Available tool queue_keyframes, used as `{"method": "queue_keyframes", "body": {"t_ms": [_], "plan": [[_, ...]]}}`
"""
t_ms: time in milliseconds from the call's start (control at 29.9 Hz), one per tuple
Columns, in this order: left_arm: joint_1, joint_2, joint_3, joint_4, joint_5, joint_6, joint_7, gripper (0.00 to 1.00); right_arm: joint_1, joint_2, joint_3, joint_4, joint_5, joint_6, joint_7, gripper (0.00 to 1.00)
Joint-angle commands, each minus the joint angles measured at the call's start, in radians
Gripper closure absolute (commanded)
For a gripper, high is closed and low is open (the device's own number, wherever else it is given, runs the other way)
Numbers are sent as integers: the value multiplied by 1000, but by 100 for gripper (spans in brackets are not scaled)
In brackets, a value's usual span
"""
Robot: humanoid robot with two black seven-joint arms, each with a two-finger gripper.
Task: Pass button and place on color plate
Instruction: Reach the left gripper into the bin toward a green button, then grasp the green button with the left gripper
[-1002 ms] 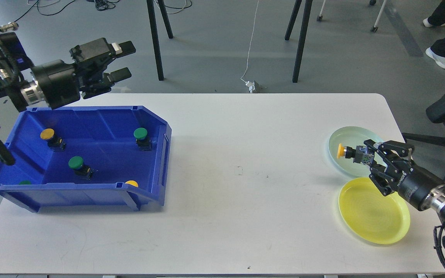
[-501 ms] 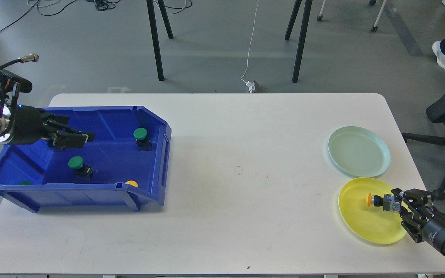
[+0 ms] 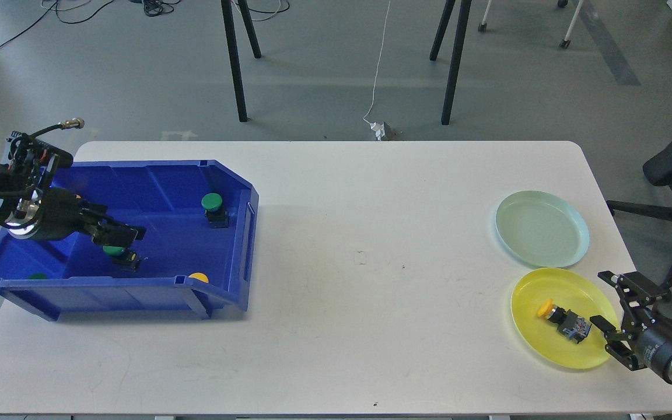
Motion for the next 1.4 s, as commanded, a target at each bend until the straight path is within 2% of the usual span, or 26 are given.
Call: {"method": "queue_keyframes", "body": {"t_ms": [0, 534, 568, 635, 768, 868, 902, 935, 969, 1002, 1236, 1370], "plan": [[10, -50, 3, 72, 1, 0, 0, 2, -3, -3, 0, 0, 0, 1, 0, 0], [16, -140, 54, 226, -4, 0, 0, 3, -28, -7, 0, 0, 17, 67, 0, 0], [16, -143, 54, 226, -5, 0, 0, 6, -28, -7, 0, 0, 17, 67, 0, 0], [16, -143, 54, 226, -4, 0, 0, 21, -28, -9, 0, 0, 17, 67, 0, 0], [21, -143, 80, 229, -1, 0, 0, 36, -32, -7, 0, 0, 17, 67, 0, 0], [20, -142, 111, 229, -5, 0, 0, 42, -34, -7, 0, 0, 17, 67, 0, 0], [20, -139, 111, 231, -5, 0, 0, 47, -35, -9, 0, 0, 17, 67, 0, 0], [20, -137, 112, 234, -5, 0, 0, 63, -35, -7, 0, 0, 17, 67, 0, 0], [20, -137, 112, 234, -4, 0, 0, 87, -35, -7, 0, 0, 17, 67, 0, 0], [18, -139, 111, 235, -7, 0, 0, 97, -35, -9, 0, 0, 17, 67, 0, 0], [6, -132, 106, 232, -11, 0, 0, 97, -37, -7, 0, 0, 17, 67, 0, 0], [7, -134, 109, 234, -13, 0, 0, 94, -41, -7, 0, 0, 17, 67, 0, 0]]}}
